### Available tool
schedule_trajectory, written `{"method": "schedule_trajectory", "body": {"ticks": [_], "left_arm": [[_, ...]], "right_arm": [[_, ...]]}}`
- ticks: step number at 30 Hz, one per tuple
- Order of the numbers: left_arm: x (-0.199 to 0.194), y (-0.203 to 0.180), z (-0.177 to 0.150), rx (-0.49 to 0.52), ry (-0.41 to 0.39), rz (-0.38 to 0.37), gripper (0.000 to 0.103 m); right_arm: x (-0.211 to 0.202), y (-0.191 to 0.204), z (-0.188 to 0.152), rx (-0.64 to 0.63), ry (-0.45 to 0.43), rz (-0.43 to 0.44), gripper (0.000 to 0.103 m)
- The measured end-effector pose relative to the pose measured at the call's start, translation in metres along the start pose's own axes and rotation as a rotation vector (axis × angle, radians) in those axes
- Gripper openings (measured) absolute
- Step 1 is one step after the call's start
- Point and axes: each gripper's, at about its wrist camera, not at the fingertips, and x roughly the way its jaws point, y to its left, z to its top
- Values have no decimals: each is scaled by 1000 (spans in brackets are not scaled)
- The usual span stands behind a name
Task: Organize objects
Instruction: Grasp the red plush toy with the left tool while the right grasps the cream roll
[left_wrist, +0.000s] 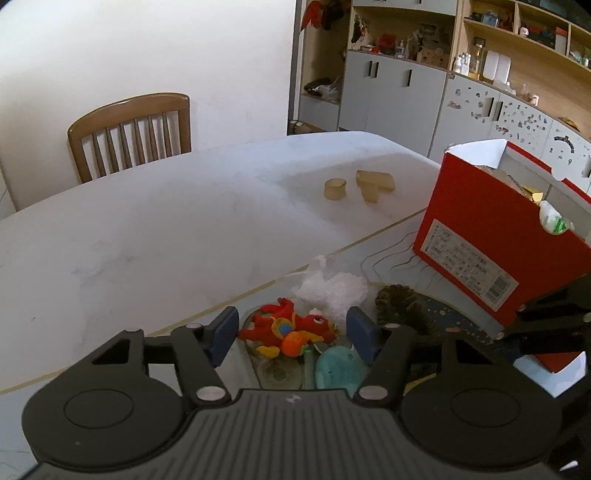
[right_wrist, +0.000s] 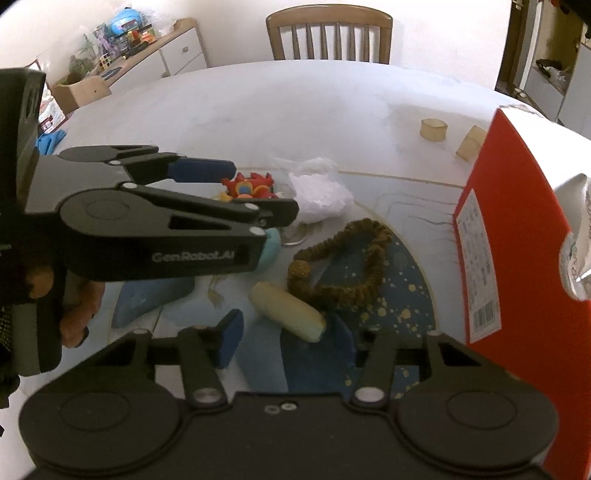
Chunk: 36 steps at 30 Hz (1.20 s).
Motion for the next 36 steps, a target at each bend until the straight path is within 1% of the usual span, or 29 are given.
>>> {"method": "schedule_trajectory", "body": {"ticks": [3,4,6,8,11,14,17,19,23,30,36], "left_arm": [[1,1,-2,2,-2,1,61],[1,1,-2,5,-2,2,61],[1,0,-2,15,-2,7,61],[1,-1,-2,21,-1,11,60],[1,-1,-1,20,0,9,60],[-1,0,-1,14,1,4,60],[-3,2,-2,4,4,1,59],[-5,4,-3,-9,5,-2,59],[-13,9,-5,-38,8,-4,59],[-29,16,-11,-74,27,-2,59],[-43,15,-19,-92,36,-13,59]], "right_arm": [[1,3,-1,-25,-3,-17,50],[0,4,-2,-30,-3,-24,49],[0,5,-2,-35,-5,-41,44],[-1,5,-2,-38,-4,-60,35],[-2,4,-2,-38,-2,-71,26],[-4,4,-4,-35,-1,-70,20],[-8,6,-7,-43,-10,-93,19],[-12,8,-9,-44,-11,-89,17],[-20,7,-12,-27,-25,-82,17],[-40,6,-17,-15,-63,-122,15],[-58,4,-25,-5,-85,-114,14]]}}
